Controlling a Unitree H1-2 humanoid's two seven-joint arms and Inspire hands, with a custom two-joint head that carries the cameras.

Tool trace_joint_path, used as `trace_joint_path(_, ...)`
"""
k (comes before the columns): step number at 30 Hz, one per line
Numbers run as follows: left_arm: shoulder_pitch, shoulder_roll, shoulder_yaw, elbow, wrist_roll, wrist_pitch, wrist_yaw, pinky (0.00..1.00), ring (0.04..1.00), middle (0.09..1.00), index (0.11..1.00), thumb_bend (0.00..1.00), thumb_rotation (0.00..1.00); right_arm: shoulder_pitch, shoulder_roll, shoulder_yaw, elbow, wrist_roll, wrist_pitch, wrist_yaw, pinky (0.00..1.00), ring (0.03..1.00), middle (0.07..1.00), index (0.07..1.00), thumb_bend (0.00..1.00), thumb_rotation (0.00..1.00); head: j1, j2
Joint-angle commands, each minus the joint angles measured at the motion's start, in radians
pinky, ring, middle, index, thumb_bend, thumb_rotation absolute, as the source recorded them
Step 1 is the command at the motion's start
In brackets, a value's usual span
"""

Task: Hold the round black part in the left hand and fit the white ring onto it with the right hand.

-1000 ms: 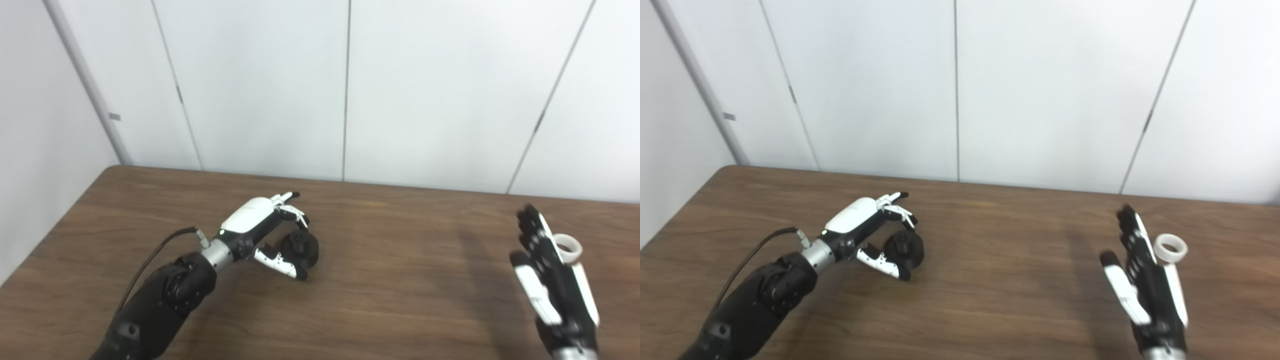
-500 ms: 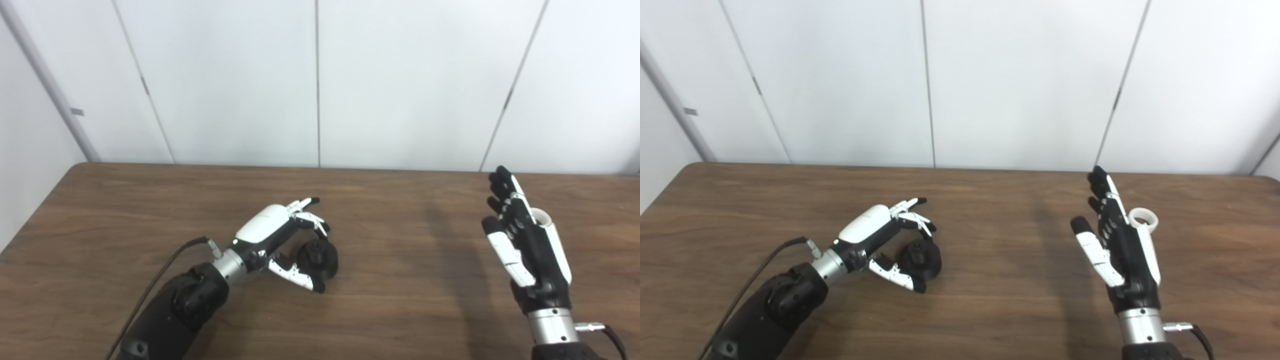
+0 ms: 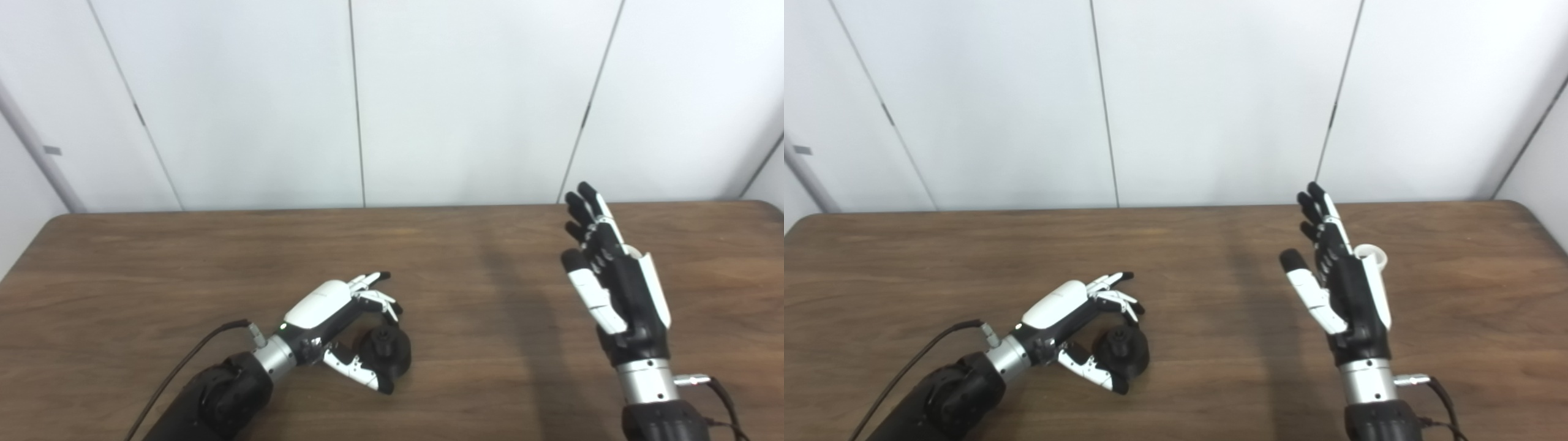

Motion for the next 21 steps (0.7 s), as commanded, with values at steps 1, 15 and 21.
trace_joint_path(1, -0.020, -0.004, -0.007, -0.025, -0.026, -0.024, 0.022, 1.00, 0.997, 0.759, 0.480, 0.52, 0.06, -0.023, 0.003, 0.003, -0.041, -0.003, -0.021, -0.005, 0.95, 0.965, 0.940, 0.956, 0.53, 0.73, -0.008, 0.000)
trace_joint_path(15, -0.039, 0.027, -0.081, 0.028, -0.044, -0.025, 0.088, 1.00, 1.000, 0.765, 0.481, 0.52, 0.06, -0.025, 0.000, -0.008, -0.128, -0.062, 0.034, -0.020, 0.88, 0.963, 0.953, 0.953, 0.49, 0.72, -0.088, -0.002)
trace_joint_path(21, -0.048, 0.037, -0.110, 0.045, -0.043, -0.024, 0.098, 1.00, 1.000, 0.769, 0.481, 0.52, 0.06, -0.055, -0.018, -0.019, -0.202, -0.091, 0.121, -0.008, 0.88, 0.973, 0.952, 0.954, 0.48, 0.72, -0.103, -0.002)
